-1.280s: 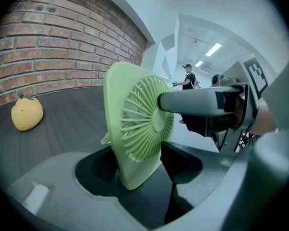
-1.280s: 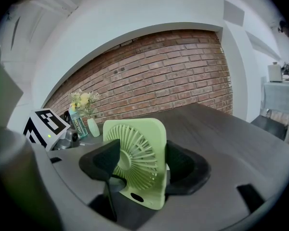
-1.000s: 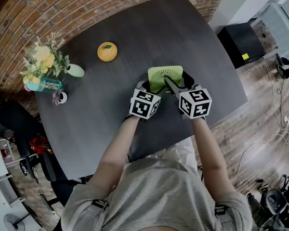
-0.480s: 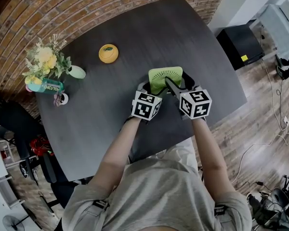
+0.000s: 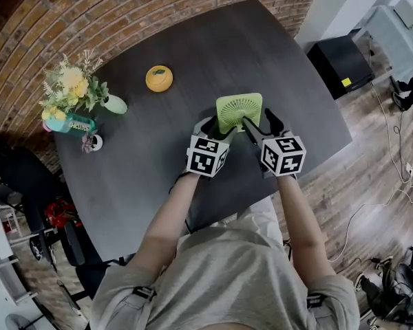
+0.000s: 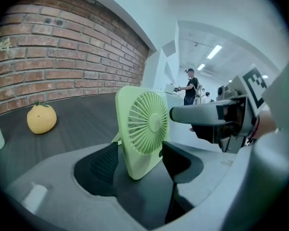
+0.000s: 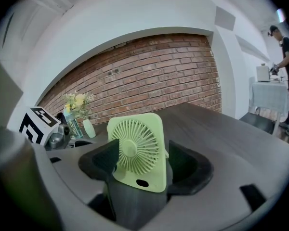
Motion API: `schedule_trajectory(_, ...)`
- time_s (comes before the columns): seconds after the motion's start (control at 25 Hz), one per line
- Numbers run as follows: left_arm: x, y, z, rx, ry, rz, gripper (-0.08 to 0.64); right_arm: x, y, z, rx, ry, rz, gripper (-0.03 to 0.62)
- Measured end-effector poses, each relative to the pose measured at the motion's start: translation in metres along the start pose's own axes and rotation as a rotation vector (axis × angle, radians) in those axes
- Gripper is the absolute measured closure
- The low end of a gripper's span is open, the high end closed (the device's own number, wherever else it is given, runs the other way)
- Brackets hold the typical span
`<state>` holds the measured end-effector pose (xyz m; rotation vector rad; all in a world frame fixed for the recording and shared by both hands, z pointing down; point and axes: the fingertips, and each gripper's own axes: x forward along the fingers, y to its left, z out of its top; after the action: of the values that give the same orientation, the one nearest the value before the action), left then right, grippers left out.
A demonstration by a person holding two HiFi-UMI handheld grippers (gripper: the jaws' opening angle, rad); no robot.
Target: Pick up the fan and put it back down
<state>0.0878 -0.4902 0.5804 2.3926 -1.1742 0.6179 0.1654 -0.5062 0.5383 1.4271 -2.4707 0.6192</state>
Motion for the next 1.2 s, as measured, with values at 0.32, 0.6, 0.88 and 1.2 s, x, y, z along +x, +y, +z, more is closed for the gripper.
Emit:
schedule_trajectory(0.32, -0.045, -0.014, 0.004, 0.033, -0.054, -0.021, 0.288, -0.032, 0.034, 0.002, 0.001, -0.051, -0.027, 0.287)
schedule_trajectory(0.6, -0.091, -0.023, 0.002, 0.009, -0.107, -0.010, 0.345, -0.062, 0.076, -0.001, -0.015, -0.074, 0.001, 0.343)
schedule_trajectory(0.88, -0.142, -0.029, -0.006, 0.002, -0.157, 0.013, 0.437, -0.089, 0.122, 0.003, -0.026, -0.122, 0.004, 0.424)
schedule_trajectory(1.2, -0.198, -0.029, -0.019, 0.007, -0.202, 0.017, 0.494, -0.116, 0.171, -0.003, -0.033, -0.161, -0.010, 0.536)
